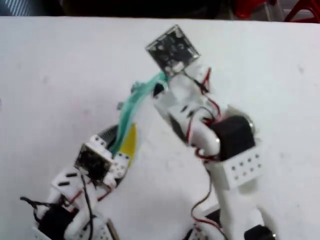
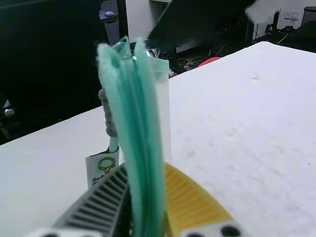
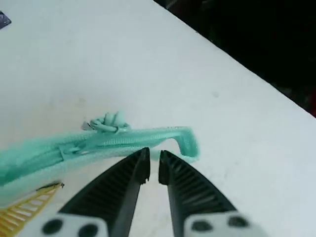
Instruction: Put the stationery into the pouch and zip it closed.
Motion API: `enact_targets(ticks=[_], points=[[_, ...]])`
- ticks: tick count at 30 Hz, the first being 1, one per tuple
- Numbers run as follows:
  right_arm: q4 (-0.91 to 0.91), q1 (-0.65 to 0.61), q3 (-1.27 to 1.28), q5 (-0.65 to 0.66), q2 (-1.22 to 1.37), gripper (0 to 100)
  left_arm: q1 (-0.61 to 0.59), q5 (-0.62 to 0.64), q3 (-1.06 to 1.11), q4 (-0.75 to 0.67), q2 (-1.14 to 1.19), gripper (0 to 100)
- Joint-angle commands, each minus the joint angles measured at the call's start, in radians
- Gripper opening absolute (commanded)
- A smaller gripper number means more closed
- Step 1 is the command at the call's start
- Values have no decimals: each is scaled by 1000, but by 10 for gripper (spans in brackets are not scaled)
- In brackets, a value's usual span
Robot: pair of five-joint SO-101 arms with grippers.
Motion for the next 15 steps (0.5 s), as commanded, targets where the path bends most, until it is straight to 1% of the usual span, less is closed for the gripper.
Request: enact_targets(ticks=[1, 3, 5, 7, 9, 13, 15], points=[[4, -28, 15, 0, 45, 24, -12, -3, -48, 8, 8, 32], [35, -65, 21, 0, 50, 18, -12, -2, -55, 21, 8, 88], [68, -111, 17, 0, 48, 18, -12, 11, -68, 46, 8, 173], [101, -151, 6, 0, 44, 18, -15, 97, -86, 74, 8, 229], [124, -174, 3, 0, 35, 18, -45, 155, -118, 100, 8, 236], [142, -174, 0, 2, 2, 18, -97, 146, -153, 109, 8, 237], [143, -174, -2, 2, -36, 18, -105, 146, -157, 106, 8, 236]])
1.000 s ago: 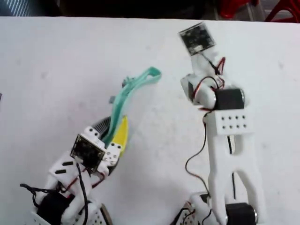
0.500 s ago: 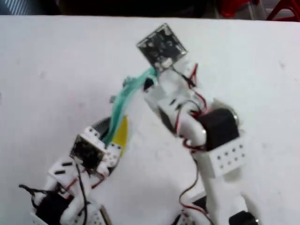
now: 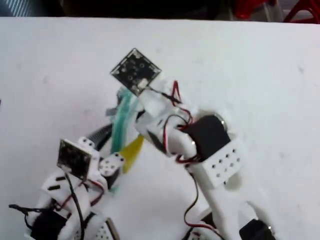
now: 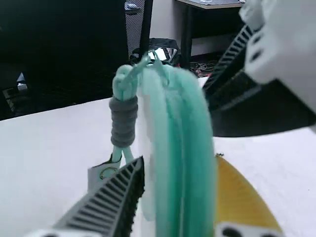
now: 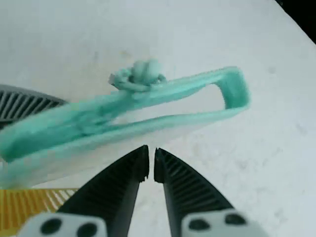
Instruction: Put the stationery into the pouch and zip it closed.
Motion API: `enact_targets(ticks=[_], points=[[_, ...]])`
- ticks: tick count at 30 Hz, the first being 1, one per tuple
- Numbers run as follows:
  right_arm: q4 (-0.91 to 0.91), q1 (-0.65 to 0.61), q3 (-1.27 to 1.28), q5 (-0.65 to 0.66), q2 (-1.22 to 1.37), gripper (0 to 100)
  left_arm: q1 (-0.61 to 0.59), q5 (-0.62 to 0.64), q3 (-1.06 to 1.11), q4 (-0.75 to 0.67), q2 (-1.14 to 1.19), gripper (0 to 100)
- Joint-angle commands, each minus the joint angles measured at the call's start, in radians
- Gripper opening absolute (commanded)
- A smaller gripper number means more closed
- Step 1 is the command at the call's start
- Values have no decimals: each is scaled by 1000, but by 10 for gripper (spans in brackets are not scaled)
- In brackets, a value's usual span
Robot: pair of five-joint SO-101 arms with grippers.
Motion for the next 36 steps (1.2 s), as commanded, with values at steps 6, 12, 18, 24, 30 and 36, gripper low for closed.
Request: enact_targets(ticks=[6, 12, 18, 24, 30, 36], points=[[-16, -1, -29, 0, -205, 18, -28, 14, -91, 0, 5, 234], [-35, 12, -34, 0, -225, 18, -28, 12, -106, 29, 5, 94], [-30, 8, -135, -8, -223, 18, -18, 12, -123, 28, 5, 20], [24, 13, -143, -2, -223, 18, -15, -176, 35, -235, 5, 20], [82, 13, -141, -2, -223, 18, -77, -292, 153, -601, 12, 20], [65, 15, -95, -8, -229, 18, -119, -456, 195, -736, 42, 20]])
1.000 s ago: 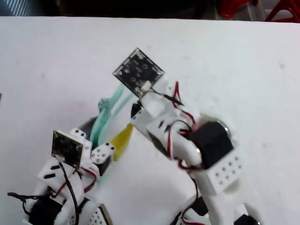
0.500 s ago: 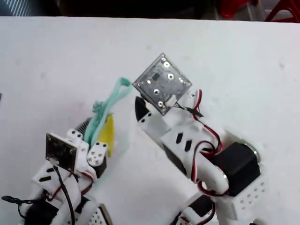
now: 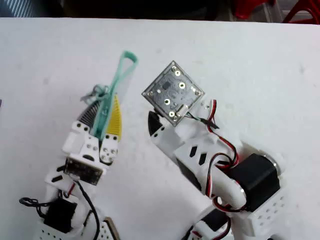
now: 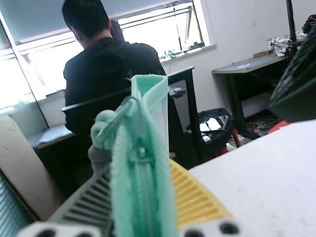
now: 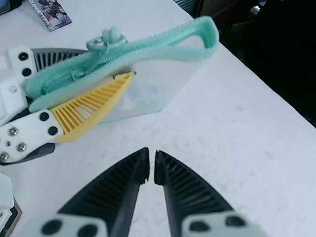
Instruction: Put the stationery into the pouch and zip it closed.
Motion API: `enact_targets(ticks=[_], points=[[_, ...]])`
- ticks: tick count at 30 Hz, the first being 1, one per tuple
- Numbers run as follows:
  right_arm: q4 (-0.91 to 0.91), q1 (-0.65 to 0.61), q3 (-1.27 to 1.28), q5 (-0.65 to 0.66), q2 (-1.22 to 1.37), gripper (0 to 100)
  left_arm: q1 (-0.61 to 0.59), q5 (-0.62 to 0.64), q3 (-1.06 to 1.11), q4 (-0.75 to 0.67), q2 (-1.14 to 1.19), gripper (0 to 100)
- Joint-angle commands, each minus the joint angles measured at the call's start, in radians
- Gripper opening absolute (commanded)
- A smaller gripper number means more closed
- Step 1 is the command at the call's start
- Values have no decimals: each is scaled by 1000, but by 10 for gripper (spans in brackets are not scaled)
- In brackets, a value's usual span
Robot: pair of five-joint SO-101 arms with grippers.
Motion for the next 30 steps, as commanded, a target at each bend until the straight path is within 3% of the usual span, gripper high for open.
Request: enact_targets(ticks=[1, 8, 12, 16, 22, 26, 30], points=[[-28, 12, 21, -6, -19, 18, -7, -144, 52, -144, 45, 20], [-58, 61, 32, -5, -22, 18, 134, -210, 295, -175, 119, 21], [-54, 76, 32, -6, -16, 18, 193, -210, 292, -91, 119, 23], [-58, -2, 32, -3, -8, 19, 263, -212, 292, -17, 119, 23], [-53, -39, 32, -6, 128, 131, 269, -212, 292, -3, 119, 23], [-38, -38, -29, -9, 277, 135, 269, -212, 292, 2, 119, 23], [68, -12, -253, -84, 463, 137, 269, -212, 292, 2, 119, 23]])
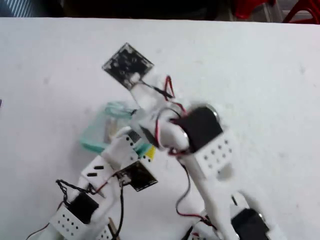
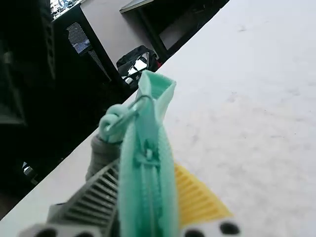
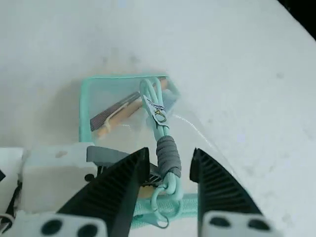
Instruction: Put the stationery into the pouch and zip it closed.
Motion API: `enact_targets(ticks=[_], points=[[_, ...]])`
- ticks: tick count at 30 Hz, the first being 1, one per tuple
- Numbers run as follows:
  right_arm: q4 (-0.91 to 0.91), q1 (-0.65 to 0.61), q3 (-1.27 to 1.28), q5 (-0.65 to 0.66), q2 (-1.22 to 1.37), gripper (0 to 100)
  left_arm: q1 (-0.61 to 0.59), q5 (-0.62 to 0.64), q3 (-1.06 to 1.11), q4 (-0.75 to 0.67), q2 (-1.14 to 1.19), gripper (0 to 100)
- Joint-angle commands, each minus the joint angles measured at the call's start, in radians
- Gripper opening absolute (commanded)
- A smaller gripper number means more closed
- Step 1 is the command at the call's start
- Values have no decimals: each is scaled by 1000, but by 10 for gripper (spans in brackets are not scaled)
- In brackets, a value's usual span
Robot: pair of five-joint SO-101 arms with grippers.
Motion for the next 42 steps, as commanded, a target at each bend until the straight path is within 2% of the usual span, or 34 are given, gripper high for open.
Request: enact_targets(ticks=[1, 8, 21, 26, 31, 33, 35, 42], points=[[125, 30, -272, -69, 199, 137, 5, -6, 0, 9, 18, 23], [136, 73, -302, -69, 390, 137, 4, -6, 2, 9, 18, 23], [137, 58, -91, 20, 298, 133, 4, -6, 2, 9, 18, 23], [137, 58, -71, 32, 251, 86, 4, -6, 2, 9, 18, 23], [139, 16, -12, 66, 236, 106, 4, -6, 2, 9, 18, 23], [139, 7, 21, 123, 237, 83, 4, -6, 2, 11, 21, 23], [137, 7, 26, 157, 237, 12, 5, -6, 2, 11, 21, 23], [134, 101, -14, 158, 234, 18, 4, -6, 2, 9, 21, 23]])
